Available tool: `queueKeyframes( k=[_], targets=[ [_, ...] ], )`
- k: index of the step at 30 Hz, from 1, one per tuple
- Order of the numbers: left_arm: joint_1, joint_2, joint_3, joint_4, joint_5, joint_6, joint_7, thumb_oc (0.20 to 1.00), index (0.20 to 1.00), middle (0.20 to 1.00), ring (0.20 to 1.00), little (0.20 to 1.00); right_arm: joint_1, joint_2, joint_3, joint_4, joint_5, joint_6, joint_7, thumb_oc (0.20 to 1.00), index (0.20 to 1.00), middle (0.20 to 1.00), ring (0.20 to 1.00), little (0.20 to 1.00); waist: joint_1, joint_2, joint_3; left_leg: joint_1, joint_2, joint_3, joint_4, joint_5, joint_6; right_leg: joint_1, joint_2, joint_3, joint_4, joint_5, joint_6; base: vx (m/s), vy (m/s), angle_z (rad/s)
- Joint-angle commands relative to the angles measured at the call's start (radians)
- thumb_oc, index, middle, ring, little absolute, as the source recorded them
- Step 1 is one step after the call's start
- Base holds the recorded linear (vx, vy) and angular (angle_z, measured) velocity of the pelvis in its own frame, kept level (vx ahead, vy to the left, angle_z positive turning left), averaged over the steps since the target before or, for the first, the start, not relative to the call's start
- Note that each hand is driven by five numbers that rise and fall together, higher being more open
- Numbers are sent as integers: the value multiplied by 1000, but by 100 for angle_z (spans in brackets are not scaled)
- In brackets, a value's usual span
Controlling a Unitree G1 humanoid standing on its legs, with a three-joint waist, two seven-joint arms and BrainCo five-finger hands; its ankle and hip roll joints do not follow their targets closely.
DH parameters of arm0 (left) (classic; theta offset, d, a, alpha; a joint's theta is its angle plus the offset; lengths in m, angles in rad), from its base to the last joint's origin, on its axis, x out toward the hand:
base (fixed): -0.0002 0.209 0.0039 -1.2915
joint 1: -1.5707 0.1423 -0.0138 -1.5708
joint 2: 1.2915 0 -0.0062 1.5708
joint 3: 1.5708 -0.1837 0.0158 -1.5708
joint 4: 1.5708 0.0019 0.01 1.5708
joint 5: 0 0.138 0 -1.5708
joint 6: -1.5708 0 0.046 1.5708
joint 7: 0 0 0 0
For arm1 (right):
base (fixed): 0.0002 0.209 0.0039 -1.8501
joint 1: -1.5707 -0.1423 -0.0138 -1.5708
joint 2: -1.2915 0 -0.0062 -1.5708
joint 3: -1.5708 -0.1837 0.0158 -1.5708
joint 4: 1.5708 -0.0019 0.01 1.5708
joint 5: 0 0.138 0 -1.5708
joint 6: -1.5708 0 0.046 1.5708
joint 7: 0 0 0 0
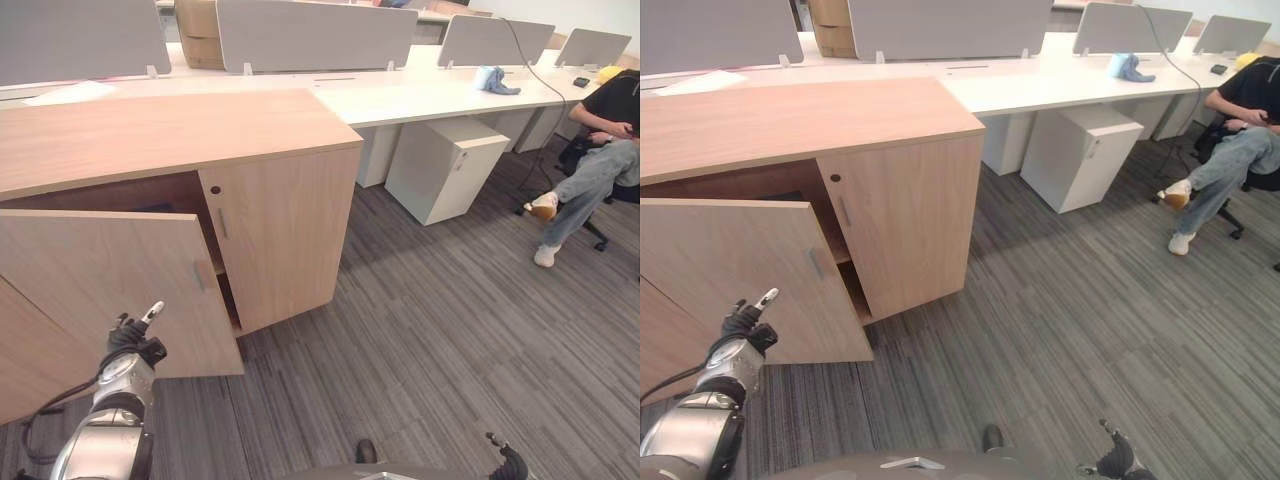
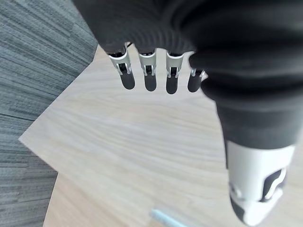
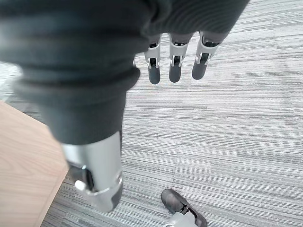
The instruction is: Put the empty folder in the office cabinet
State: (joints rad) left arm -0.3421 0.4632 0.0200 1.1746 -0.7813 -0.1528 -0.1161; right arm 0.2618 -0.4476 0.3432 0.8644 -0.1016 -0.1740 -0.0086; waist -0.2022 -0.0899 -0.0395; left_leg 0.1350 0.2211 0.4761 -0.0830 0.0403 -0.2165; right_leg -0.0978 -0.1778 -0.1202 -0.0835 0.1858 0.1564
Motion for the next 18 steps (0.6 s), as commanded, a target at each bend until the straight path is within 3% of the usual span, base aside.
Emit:
queueKeyframes(
  k=[1,15,18],
  targets=[
    [-38,0,21,-27,-33,-54,-37,1000,1000,1000,1000,1000,-44,-6,-18,2,-34,-9,0,1000,1000,1000,1000,1000,10,17,35,8,-9,-91,-4,-61,48,25,-37,-39,-3,-24,49,0,-53,10],
    [163,-116,-63,-33,112,-39,-48,1000,1000,1000,1000,1000,-143,7,31,28,-45,0,-7,1000,1000,1000,1000,1000,60,104,34,-11,60,-131,-4,34,16,77,21,-73,9,-101,-6,-6,-92,13],
    [232,-149,-77,9,175,-19,-54,1000,1000,1000,1000,1000,-180,9,56,42,-42,4,0,1000,1000,1000,1000,1000,83,121,45,-16,92,-139,4,96,3,96,53,-80,7,-134,-30,-13,-149,9]
  ],
)
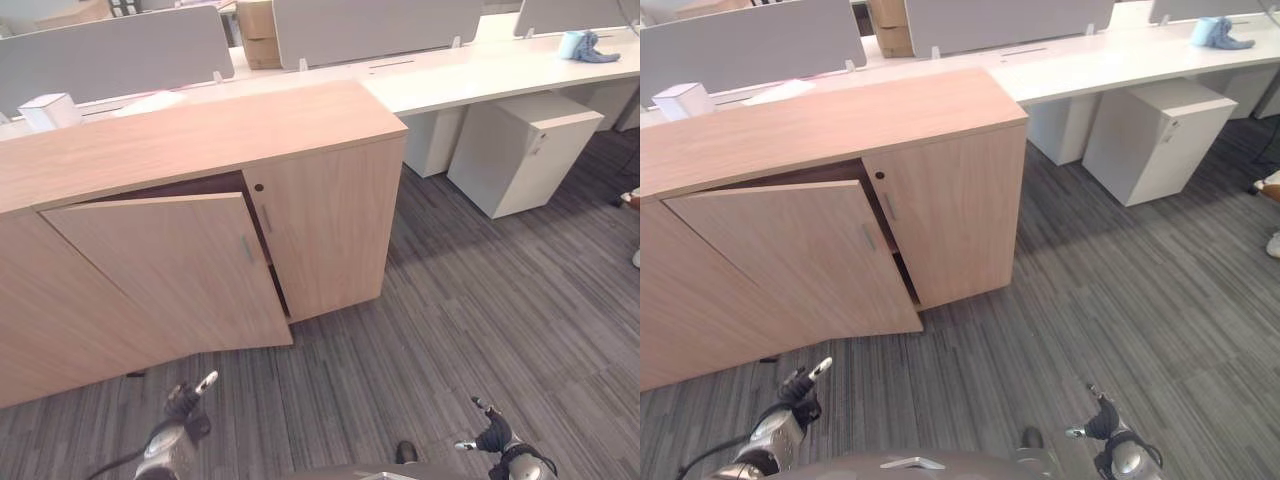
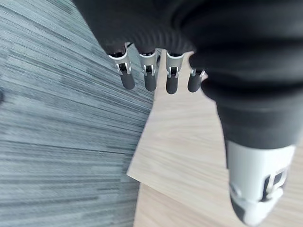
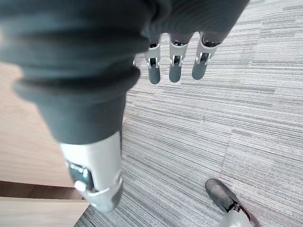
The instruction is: Put the empty folder in the office cabinet
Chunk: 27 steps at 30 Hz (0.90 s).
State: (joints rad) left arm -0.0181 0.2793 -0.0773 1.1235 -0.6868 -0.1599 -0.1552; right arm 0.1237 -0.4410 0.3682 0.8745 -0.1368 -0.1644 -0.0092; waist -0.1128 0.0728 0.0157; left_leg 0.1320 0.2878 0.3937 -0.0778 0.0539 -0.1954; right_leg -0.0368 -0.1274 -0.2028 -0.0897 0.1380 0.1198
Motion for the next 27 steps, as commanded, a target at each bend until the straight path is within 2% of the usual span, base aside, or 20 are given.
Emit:
queueKeyframes(
  k=[1,2,4,5,6,7,8,10,11,12,13,14,19,27],
  targets=[
    [-74,26,15,75,102,-8,-16,1000,1000,1000,1000,1000,-47,5,35,41,-5,-4,2,1000,1000,1000,1000,1000,1,-41,-4,-17,29,-62,8,94,-19,43,7,-3,13,-93,0,-33,-195,9],
    [-46,8,7,94,137,-1,-13,1000,1000,1000,1000,1000,-60,7,43,61,-1,-1,5,1000,1000,1000,1000,1000,13,-42,9,-32,26,-81,46,98,-15,52,13,-7,15,-104,-11,-26,-135,10],
    [-45,8,8,94,138,-1,-13,1000,1000,1000,1000,1000,-61,7,43,62,-1,-2,5,1000,1000,1000,1000,1000,11,-42,10,-35,27,-85,50,96,-15,53,13,-9,15,-105,-12,-18,-53,7],
    [-30,-4,6,103,158,2,-2,1000,1000,1000,1000,1000,-72,9,47,80,3,2,6,1000,1000,1000,1000,1000,24,-45,18,-47,8,-118,75,86,-7,60,14,-10,15,-109,-15,-40,-93,0],
    [-18,-22,-5,139,216,4,20,1000,1000,1000,1000,1000,-87,22,50,121,13,6,6,1000,1000,1000,1000,1000,40,-58,27,-78,-46,-194,113,51,14,68,8,-15,15,-112,-23,-47,-140,4],
    [-8,-34,-14,162,247,9,24,1000,1000,1000,1000,1000,-93,32,52,149,19,11,9,1000,1000,1000,1000,1000,50,-67,32,-90,-81,-223,127,19,30,78,3,-19,15,-116,-26,-45,-184,16],
    [8,-49,-30,190,308,21,23,1000,1000,1000,1000,1000,-105,55,52,195,31,19,11,1000,1000,1000,1000,1000,61,-83,31,-113,-135,-242,138,-20,55,81,-5,-26,14,-115,-30,-20,-114,15],
    [8,-49,-30,191,309,21,23,1000,1000,1000,1000,1000,-106,56,52,197,31,18,11,1000,1000,1000,1000,1000,60,-84,31,-114,-136,-243,141,-22,56,82,-6,-27,14,-115,-29,-13,-48,29],
    [19,-71,-50,225,372,31,32,1000,1000,1000,1000,1000,-120,83,52,254,47,30,14,1000,1000,1000,1000,1000,74,-91,35,-129,-196,-276,148,-49,81,84,-5,-24,21,-115,-37,-19,-46,23],
    [25,-80,-58,233,393,37,32,1000,1000,1000,1000,1000,-127,96,55,278,52,34,15,1000,1000,1000,1000,1000,79,-92,36,-128,-216,-285,142,-57,91,84,-2,-24,24,-115,-40,-20,-49,-2],
    [25,-80,-58,233,393,37,32,1000,1000,1000,1000,1000,-127,96,55,278,52,34,15,1000,1000,1000,1000,1000,79,-92,36,-128,-216,-285,142,-57,91,84,-2,-24,24,-115,-40,0,0,0],
    [37,-93,-75,252,440,46,37,1000,1000,1000,1000,1000,-137,120,53,321,64,46,18,1000,1000,1000,1000,1000,88,-94,35,-126,-239,-287,134,-63,105,82,4,-31,35,-115,-43,0,0,0],
    [69,-106,-88,290,540,60,70,1000,1000,1000,1000,1000,-140,173,45,396,81,70,28,1000,1000,1000,1000,1000,113,-93,8,-82,-254,-292,43,-49,124,92,9,-51,30,-111,-34,30,51,22],
    [56,-124,-145,271,574,59,79,1000,1000,1000,1000,1000,-157,210,53,411,108,83,35,1000,1000,1000,1000,1000,141,-98,-5,-70,-275,-311,-8,-46,140,85,-21,-66,43,-96,-10,18,71,12]
  ],
)
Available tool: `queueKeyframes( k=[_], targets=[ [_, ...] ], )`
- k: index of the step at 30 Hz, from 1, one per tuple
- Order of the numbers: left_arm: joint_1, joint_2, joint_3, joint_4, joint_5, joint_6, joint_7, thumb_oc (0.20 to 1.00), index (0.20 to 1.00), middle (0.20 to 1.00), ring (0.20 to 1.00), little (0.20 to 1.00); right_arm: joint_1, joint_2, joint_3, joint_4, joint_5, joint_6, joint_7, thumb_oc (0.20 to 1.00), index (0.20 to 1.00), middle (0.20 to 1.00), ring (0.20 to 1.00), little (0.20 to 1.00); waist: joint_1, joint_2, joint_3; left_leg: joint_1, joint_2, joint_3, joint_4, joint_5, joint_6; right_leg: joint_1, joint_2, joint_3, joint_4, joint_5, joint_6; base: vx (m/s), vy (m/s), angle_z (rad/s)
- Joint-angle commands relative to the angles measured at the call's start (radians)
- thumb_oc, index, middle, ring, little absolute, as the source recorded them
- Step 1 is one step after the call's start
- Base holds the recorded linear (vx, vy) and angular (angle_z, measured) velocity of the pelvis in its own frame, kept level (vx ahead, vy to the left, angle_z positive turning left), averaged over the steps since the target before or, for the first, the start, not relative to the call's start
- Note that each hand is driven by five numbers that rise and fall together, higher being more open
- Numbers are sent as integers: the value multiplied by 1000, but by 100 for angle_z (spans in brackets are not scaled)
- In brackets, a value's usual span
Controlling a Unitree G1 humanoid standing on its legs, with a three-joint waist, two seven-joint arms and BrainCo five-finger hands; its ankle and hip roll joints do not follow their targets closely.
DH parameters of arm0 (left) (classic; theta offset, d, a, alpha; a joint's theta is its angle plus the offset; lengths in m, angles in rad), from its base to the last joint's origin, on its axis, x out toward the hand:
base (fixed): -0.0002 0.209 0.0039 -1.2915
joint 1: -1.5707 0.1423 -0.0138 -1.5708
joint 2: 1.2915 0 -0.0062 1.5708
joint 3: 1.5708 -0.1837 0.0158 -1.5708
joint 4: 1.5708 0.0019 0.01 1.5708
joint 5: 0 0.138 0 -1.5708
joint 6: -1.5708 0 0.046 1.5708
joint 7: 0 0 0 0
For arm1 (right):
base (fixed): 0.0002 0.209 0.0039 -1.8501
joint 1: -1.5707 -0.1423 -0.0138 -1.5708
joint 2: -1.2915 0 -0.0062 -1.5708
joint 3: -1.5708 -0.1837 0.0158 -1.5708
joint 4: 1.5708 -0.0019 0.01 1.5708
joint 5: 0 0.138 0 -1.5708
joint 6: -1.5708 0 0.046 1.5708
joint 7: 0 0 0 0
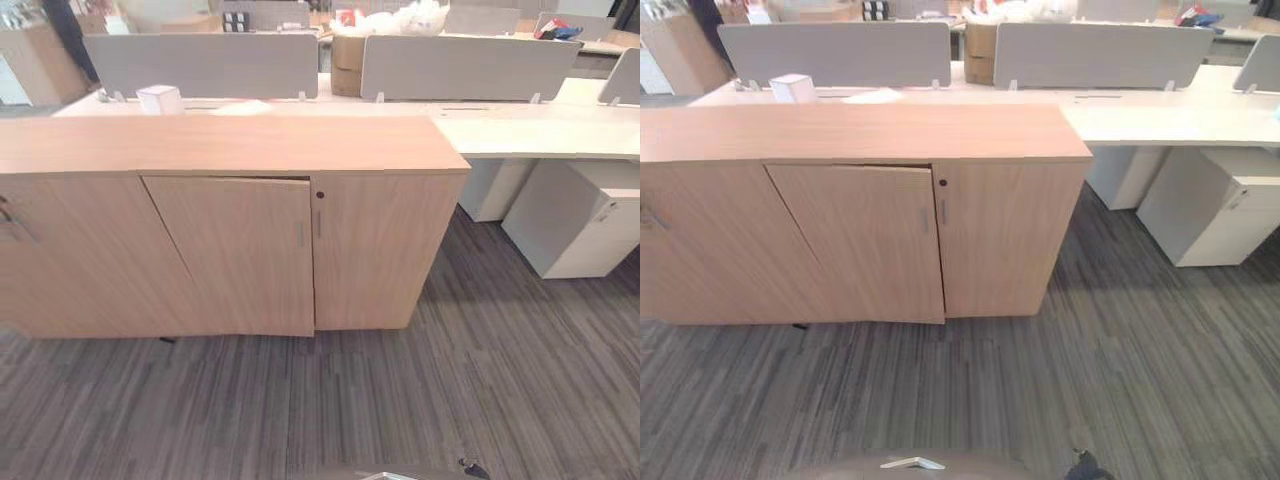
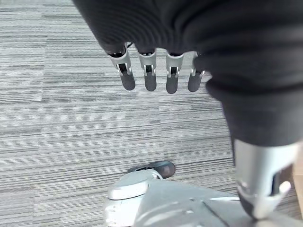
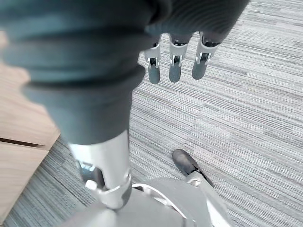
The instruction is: Put the empty folder in the office cabinet
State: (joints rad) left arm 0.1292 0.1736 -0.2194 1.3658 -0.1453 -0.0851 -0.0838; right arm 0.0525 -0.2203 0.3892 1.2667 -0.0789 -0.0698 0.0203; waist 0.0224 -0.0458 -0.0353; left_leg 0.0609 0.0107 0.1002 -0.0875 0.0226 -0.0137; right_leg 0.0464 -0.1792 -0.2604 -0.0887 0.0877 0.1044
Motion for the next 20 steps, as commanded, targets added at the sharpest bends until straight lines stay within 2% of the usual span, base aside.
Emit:
queueKeyframes(
  k=[1,2,3,5,9,20],
  targets=[
    [-91,-18,-3,28,32,-16,7,1000,1000,1000,1000,1000,-86,-11,32,19,50,-12,6,1000,1000,1000,1000,1000,6,21,46,1,2,-18,2,-15,-41,2,31,-8,42,-45,6,2,13,6],
    [-91,-18,-3,28,32,-16,7,1000,1000,1000,1000,1000,-86,-11,32,19,50,-12,6,1000,1000,1000,1000,1000,6,21,46,1,2,-18,2,-15,-41,2,31,-8,42,-45,6,1,13,13],
    [-105,-11,-24,20,33,-15,10,1000,1000,1000,1000,1000,-101,4,41,21,69,-7,4,1000,1000,1000,1000,1000,3,13,51,-7,1,-43,0,-13,-36,-15,58,51,50,-55,2,20,26,17],
    [-110,-9,-28,19,37,-13,8,1000,1000,1000,1000,1000,-104,10,47,26,77,-5,9,1000,1000,1000,1000,1000,11,10,52,-6,-1,-50,0,-18,-31,-25,76,97,53,-60,-2,36,28,34],
    [-110,-1,-33,21,46,-11,6,1000,1000,1000,1000,1000,-104,4,47,28,98,-7,9,1000,1000,1000,1000,1000,23,9,50,-13,-6,-79,0,-17,-27,-13,83,87,44,-60,-8,32,-1,21],
    [-75,-6,-16,27,39,-10,-8,1000,1000,1000,1000,1000,-80,1,35,26,97,-12,14,1000,1000,1000,1000,1000,16,8,36,24,-2,-84,0,-36,-30,36,91,70,16,-70,-9,55,-2,11]
  ],
)
